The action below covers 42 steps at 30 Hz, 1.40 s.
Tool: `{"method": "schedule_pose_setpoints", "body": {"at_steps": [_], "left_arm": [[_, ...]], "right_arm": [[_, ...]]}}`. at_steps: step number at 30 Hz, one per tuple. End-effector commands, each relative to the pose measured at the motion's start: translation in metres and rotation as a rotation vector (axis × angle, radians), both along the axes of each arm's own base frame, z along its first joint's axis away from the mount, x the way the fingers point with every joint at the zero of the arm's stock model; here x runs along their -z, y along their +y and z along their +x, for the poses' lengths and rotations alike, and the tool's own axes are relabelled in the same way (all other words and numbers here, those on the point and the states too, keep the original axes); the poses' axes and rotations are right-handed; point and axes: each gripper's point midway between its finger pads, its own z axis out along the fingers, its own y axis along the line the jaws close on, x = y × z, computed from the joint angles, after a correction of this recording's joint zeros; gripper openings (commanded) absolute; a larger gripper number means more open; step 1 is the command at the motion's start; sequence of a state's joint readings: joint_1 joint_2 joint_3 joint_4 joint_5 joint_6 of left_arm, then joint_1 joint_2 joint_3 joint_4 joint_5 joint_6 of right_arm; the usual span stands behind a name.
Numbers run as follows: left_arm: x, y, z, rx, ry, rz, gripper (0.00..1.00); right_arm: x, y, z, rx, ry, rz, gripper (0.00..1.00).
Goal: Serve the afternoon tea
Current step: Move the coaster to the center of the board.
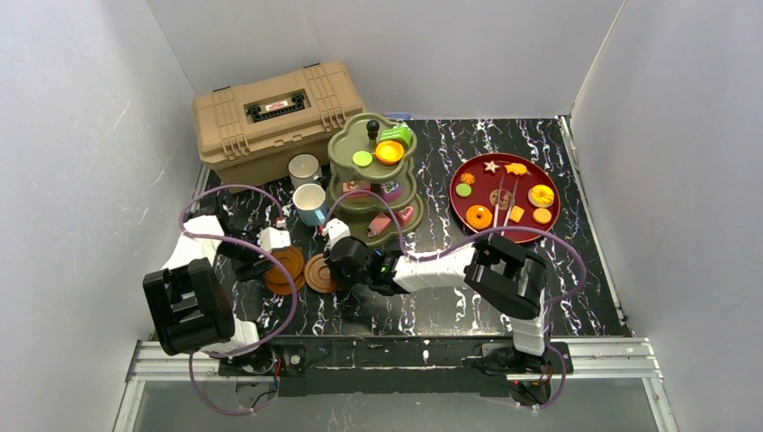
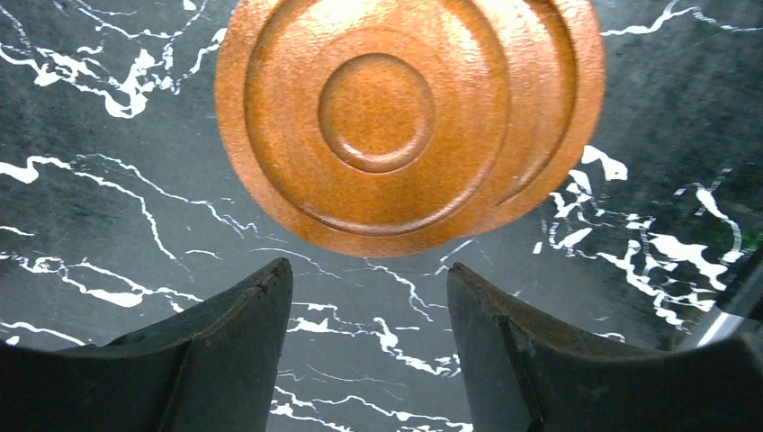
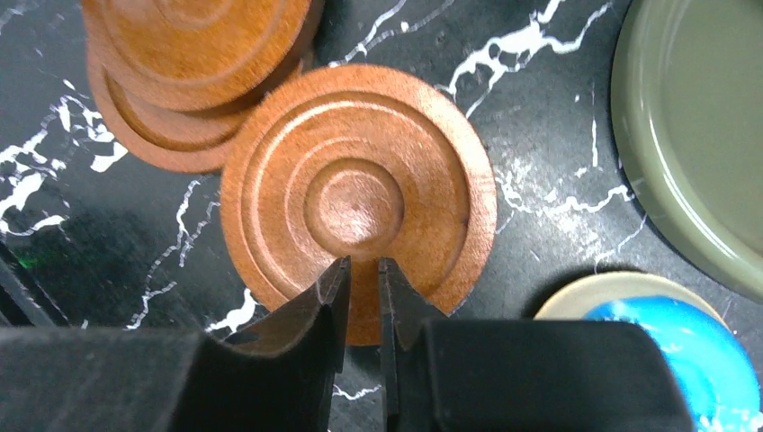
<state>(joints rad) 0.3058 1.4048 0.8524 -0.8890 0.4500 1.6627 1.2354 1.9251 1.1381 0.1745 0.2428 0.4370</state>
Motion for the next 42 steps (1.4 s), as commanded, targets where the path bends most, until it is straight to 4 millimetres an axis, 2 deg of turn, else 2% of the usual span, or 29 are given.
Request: {"method": "schedule_pose_setpoints", "body": {"at_steps": [1,8,18,20,25,26,30,34,36,38,40,42], "left_arm": [[0.000,0.001,0.011,0.013,-0.078,0.011,0.63],[0.005,-0.019,0.006,0.045,-0.065,-0.005,0.66],[0.004,-0.042,0.010,0.090,-0.052,-0.025,0.66],[0.006,-0.048,0.009,0.107,-0.044,-0.028,0.66],[0.011,-0.069,0.001,0.164,-0.022,-0.029,0.66],[0.013,-0.078,-0.003,0.201,-0.018,-0.027,0.66],[0.013,-0.097,-0.008,0.242,0.004,-0.023,0.66],[0.010,-0.110,-0.018,0.277,0.028,-0.040,0.64],[-0.003,-0.120,-0.027,0.283,0.048,-0.072,0.63],[-0.028,-0.130,-0.032,0.260,0.029,-0.134,0.64],[-0.047,-0.129,-0.029,0.220,-0.005,-0.150,0.64],[-0.060,-0.120,-0.022,0.189,-0.039,-0.164,0.64]], "right_arm": [[0.004,-0.017,-0.001,-0.006,0.007,-0.086,0.25],[0.016,-0.067,-0.005,0.055,-0.002,-0.166,0.22],[0.007,-0.135,-0.002,0.173,-0.030,-0.188,0.17],[0.007,-0.155,-0.004,0.202,-0.029,-0.209,0.16],[0.001,-0.186,-0.002,0.250,-0.046,-0.224,0.15],[0.000,-0.189,-0.002,0.256,-0.047,-0.222,0.15],[-0.008,-0.189,-0.003,0.261,-0.044,-0.179,0.15],[-0.019,-0.173,-0.005,0.242,-0.024,-0.112,0.15],[-0.031,-0.160,-0.005,0.225,-0.023,-0.043,0.17],[-0.047,-0.146,-0.003,0.214,-0.046,0.028,0.19],[-0.059,-0.136,0.001,0.208,-0.074,0.068,0.19],[-0.066,-0.127,0.003,0.200,-0.092,0.082,0.19]]}}
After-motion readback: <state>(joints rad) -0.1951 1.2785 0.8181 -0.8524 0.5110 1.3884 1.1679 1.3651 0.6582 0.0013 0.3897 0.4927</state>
